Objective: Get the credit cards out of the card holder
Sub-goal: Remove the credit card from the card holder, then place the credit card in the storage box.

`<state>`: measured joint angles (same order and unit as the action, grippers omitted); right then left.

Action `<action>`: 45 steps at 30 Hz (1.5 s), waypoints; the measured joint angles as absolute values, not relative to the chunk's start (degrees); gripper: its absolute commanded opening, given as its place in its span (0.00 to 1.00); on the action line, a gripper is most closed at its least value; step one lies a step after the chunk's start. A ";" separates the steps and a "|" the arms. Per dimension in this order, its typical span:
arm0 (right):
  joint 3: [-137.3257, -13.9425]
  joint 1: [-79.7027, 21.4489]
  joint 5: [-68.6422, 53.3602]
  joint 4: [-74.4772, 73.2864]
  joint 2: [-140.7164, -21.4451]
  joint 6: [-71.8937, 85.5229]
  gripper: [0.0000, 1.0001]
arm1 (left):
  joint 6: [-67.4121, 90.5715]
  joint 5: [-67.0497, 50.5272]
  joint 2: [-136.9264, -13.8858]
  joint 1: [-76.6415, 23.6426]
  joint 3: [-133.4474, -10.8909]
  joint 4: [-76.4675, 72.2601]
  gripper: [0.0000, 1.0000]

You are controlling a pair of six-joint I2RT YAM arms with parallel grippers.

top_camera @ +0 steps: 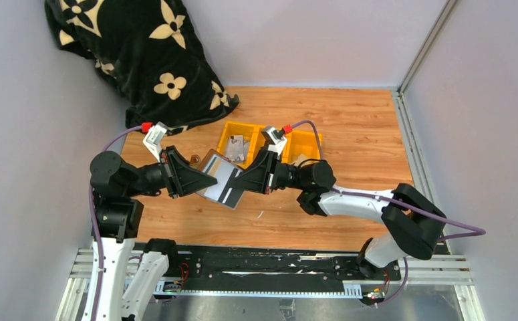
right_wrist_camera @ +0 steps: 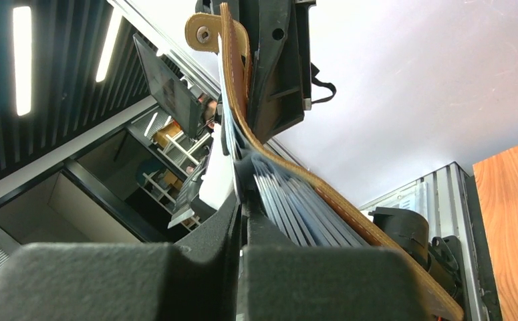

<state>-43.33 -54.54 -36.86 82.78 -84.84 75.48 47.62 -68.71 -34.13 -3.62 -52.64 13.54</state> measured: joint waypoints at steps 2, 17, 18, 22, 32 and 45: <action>-42.06 -54.43 -36.38 83.26 -84.34 75.48 0.00 | 47.57 -68.66 -34.44 -3.62 -52.64 13.61 0.00; -31.97 -42.02 -39.55 76.82 -74.89 74.56 0.00 | 34.04 -63.51 -37.74 -3.70 -60.73 24.25 0.00; -31.64 -39.81 -39.90 74.54 -73.73 73.89 0.00 | 31.62 -62.96 -38.04 -3.73 -62.35 26.13 0.00; -31.79 -33.32 -41.04 64.95 -71.22 70.11 0.00 | 23.22 -61.43 -38.30 -3.92 -66.92 32.69 0.00; -55.66 -31.75 -38.96 30.72 -85.58 50.28 0.00 | 13.67 -59.05 -38.24 -3.95 -68.31 41.41 0.00; -85.71 -37.69 -22.72 1.23 -113.71 36.36 0.00 | 14.00 -61.56 -36.34 -3.95 -68.31 42.48 0.00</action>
